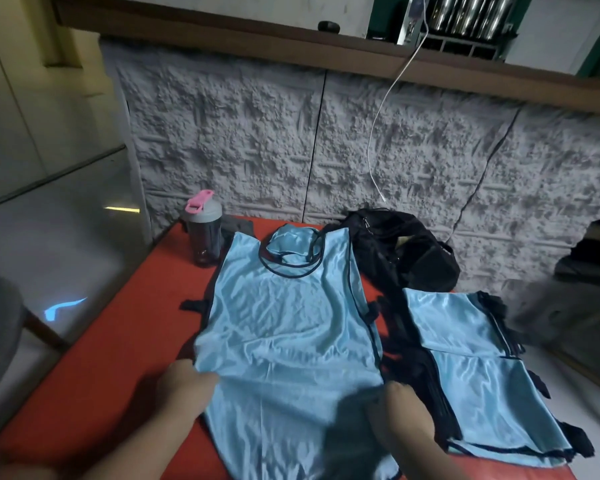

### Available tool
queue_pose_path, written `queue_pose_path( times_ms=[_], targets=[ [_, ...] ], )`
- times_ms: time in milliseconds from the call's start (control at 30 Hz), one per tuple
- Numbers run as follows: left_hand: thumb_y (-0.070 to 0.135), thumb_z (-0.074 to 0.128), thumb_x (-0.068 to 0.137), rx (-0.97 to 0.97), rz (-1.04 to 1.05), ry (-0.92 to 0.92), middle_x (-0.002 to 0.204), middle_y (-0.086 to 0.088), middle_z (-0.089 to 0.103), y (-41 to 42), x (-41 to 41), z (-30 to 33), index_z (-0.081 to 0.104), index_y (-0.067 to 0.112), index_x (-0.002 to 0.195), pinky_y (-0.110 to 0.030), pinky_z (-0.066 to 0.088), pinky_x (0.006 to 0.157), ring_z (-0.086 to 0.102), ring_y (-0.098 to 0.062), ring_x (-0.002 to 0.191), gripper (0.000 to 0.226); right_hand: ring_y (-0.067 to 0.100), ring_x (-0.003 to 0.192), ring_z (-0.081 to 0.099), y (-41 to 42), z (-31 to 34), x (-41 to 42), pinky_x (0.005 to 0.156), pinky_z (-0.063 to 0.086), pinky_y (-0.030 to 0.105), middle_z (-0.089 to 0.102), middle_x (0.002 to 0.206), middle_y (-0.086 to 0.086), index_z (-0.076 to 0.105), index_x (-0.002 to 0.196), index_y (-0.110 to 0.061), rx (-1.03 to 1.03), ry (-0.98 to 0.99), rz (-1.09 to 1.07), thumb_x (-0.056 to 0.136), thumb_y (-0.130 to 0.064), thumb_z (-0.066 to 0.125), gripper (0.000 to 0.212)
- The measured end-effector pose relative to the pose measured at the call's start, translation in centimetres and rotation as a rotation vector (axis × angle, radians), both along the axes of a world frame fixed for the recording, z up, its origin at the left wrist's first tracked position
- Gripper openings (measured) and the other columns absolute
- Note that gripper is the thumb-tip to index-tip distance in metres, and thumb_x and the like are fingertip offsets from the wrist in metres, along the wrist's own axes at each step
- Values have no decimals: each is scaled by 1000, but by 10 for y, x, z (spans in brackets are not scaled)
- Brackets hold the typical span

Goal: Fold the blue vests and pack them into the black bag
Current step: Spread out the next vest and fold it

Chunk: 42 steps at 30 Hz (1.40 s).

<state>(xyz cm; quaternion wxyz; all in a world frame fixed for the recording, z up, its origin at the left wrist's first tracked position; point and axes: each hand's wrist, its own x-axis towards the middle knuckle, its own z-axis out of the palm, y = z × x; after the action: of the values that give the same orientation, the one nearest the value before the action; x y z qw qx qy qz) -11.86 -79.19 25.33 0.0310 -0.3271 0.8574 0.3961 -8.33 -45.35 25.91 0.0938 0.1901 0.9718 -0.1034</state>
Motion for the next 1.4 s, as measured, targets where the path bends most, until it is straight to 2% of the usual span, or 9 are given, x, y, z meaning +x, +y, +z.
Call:
queue_pose_path(
  times_ms=[167,333,600,767,900,1000,1133,1333,1400],
  targets=[
    [33,73,50,355,115,238,69,-5,75,-20,-1,7,75,12,73,-49,61,75,73,-30,72,31,27,103,67,-9,5,-27,84,55,36,69,111,2,61,102,-20,-117,24,-23,91,-47,59,28],
    [2,73,80,636,47,172,93,-14,78,-27,7,24,76,8,98,-40,54,81,73,-37,94,20,29,93,67,-6,-3,-38,75,51,33,69,94,2,65,92,-17,-251,81,-22,85,-35,58,21],
    [12,85,75,421,-290,-324,93,-10,78,-53,18,29,69,7,110,-39,58,84,75,-28,90,39,22,65,67,14,2,-45,54,50,28,68,68,8,69,74,-7,-456,-89,-113,70,-25,85,25],
    [12,74,89,547,-253,-62,98,-10,78,-37,14,37,75,8,106,-50,52,100,75,-29,95,17,17,53,65,20,11,-49,53,53,30,68,56,5,76,68,-8,-611,115,-111,68,-25,89,21],
    [11,67,95,626,-97,98,98,-15,77,-31,3,31,72,7,108,-50,56,92,74,-32,93,14,17,62,66,12,15,-58,58,52,31,70,63,-2,77,79,-17,-675,320,-147,79,-31,85,16],
    [9,70,92,470,-10,160,89,-13,76,-34,-5,25,73,7,100,-38,58,74,73,-31,83,8,21,63,64,13,15,-69,53,45,30,66,61,-1,71,68,-17,-484,356,-111,83,-33,78,23],
    [14,77,82,143,-13,222,74,-11,74,-36,-14,20,73,15,76,-47,59,71,72,-33,74,8,26,60,60,19,20,-78,51,36,28,58,53,1,61,56,-15,-319,377,-106,84,-46,73,44],
    [30,80,77,390,71,248,88,-26,72,-36,-29,8,69,7,78,-38,51,63,65,-26,68,25,28,45,48,21,19,-101,54,49,42,46,43,6,58,56,0,-531,443,-233,84,-45,69,53],
    [22,78,84,530,121,274,91,-24,73,-33,-35,9,68,8,79,-35,52,65,68,-27,73,18,26,47,48,25,16,-108,56,51,42,48,46,8,63,63,2,-565,434,-256,87,-44,70,53]
  ],
)
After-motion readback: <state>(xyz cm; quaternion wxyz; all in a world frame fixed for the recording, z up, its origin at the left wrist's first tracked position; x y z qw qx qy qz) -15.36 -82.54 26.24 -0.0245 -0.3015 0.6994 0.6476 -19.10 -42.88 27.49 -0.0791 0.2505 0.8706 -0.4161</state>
